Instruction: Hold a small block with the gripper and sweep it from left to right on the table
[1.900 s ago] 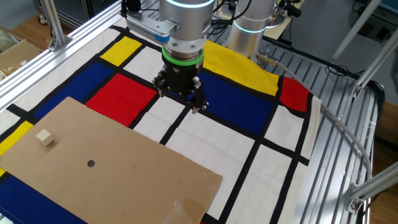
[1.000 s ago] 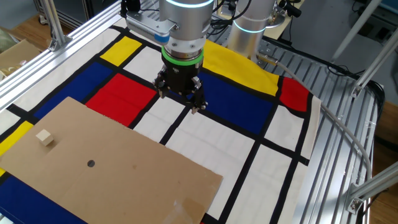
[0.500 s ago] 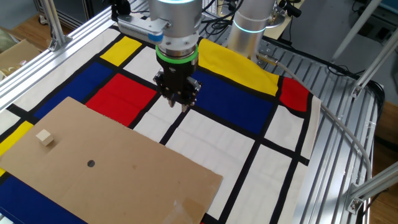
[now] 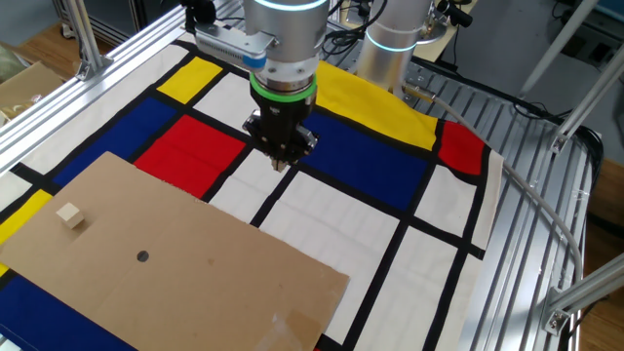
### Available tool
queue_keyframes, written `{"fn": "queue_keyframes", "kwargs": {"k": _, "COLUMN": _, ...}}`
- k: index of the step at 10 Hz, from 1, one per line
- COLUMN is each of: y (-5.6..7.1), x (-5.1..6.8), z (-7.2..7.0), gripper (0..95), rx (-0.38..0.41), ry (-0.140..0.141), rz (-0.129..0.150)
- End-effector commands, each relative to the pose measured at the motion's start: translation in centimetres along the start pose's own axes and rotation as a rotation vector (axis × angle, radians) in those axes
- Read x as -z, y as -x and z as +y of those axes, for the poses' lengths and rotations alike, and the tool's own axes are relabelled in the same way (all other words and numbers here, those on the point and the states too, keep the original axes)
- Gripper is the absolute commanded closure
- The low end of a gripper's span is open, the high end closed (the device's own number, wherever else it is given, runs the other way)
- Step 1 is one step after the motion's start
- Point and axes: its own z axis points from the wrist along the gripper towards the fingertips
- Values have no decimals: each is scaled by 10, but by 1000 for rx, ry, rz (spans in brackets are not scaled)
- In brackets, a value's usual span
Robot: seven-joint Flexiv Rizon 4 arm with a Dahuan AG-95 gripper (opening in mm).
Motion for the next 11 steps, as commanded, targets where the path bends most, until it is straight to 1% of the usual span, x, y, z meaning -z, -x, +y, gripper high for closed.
{"fn": "queue_keyframes", "kwargs": {"k": 1, "y": 1, "x": -1, "z": 0, "gripper": 950, "rx": -4, "ry": 0, "rz": 0}}
{"fn": "queue_keyframes", "kwargs": {"k": 3, "y": 2, "x": -1, "z": -1, "gripper": 950, "rx": -6, "ry": -1, "rz": 0}}
{"fn": "queue_keyframes", "kwargs": {"k": 4, "y": 5, "x": -2, "z": -2, "gripper": 950, "rx": -7, "ry": -3, "rz": 0}}
{"fn": "queue_keyframes", "kwargs": {"k": 5, "y": 11, "x": -3, "z": -6, "gripper": 950, "rx": -6, "ry": -2, "rz": 3}}
{"fn": "queue_keyframes", "kwargs": {"k": 6, "y": 24, "x": -3, "z": -15, "gripper": 950, "rx": 0, "ry": -6, "rz": 7}}
{"fn": "queue_keyframes", "kwargs": {"k": 7, "y": 30, "x": -4, "z": -20, "gripper": 950, "rx": -2, "ry": -7, "rz": 7}}
{"fn": "queue_keyframes", "kwargs": {"k": 8, "y": 42, "x": -5, "z": -31, "gripper": 950, "rx": -2, "ry": -8, "rz": 6}}
{"fn": "queue_keyframes", "kwargs": {"k": 9, "y": 58, "x": -9, "z": -49, "gripper": 950, "rx": 3, "ry": -6, "rz": 5}}
{"fn": "queue_keyframes", "kwargs": {"k": 10, "y": 69, "x": -12, "z": -63, "gripper": 950, "rx": 4, "ry": -1, "rz": 6}}
{"fn": "queue_keyframes", "kwargs": {"k": 11, "y": 80, "x": -17, "z": -79, "gripper": 950, "rx": 3, "ry": -2, "rz": 4}}
